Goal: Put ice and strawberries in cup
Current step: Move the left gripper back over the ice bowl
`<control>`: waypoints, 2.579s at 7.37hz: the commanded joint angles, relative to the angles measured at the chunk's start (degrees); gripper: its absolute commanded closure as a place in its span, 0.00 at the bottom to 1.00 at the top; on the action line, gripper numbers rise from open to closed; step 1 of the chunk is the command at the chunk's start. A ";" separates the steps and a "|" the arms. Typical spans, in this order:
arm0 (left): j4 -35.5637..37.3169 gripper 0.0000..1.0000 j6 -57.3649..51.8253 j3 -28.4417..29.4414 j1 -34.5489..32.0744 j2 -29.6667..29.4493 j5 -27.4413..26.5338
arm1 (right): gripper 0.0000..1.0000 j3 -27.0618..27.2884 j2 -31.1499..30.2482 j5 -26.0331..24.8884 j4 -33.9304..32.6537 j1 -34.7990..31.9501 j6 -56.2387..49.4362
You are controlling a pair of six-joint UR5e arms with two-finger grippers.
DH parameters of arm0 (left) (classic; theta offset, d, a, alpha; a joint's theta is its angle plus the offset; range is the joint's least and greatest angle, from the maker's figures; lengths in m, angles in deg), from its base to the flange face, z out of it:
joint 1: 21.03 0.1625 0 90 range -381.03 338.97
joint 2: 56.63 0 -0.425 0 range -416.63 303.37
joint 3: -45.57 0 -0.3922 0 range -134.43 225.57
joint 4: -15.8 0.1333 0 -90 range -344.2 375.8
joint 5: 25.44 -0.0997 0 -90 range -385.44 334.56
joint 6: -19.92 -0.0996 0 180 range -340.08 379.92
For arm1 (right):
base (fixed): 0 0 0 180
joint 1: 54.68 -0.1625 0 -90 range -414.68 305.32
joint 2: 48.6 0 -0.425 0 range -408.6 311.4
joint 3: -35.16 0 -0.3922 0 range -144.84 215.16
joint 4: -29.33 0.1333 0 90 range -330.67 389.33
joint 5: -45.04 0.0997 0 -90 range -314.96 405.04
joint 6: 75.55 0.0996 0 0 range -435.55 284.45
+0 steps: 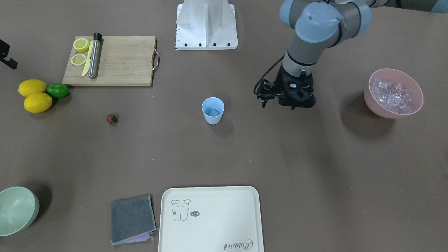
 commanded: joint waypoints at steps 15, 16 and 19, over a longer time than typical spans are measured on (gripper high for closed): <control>-36.11 0.25 -19.98 6.68 -18.01 42.14 14.95 | 0.00 -0.13 3.43 -2.41 0.00 1.93 3.87; -36.11 0.26 -18.41 6.42 -18.01 41.96 14.95 | 0.00 -0.13 3.43 -2.49 0.09 1.93 3.87; -37.43 0.29 -15.06 6.85 -17.49 41.87 16.18 | 0.00 -0.13 3.43 -2.50 0.00 1.93 3.87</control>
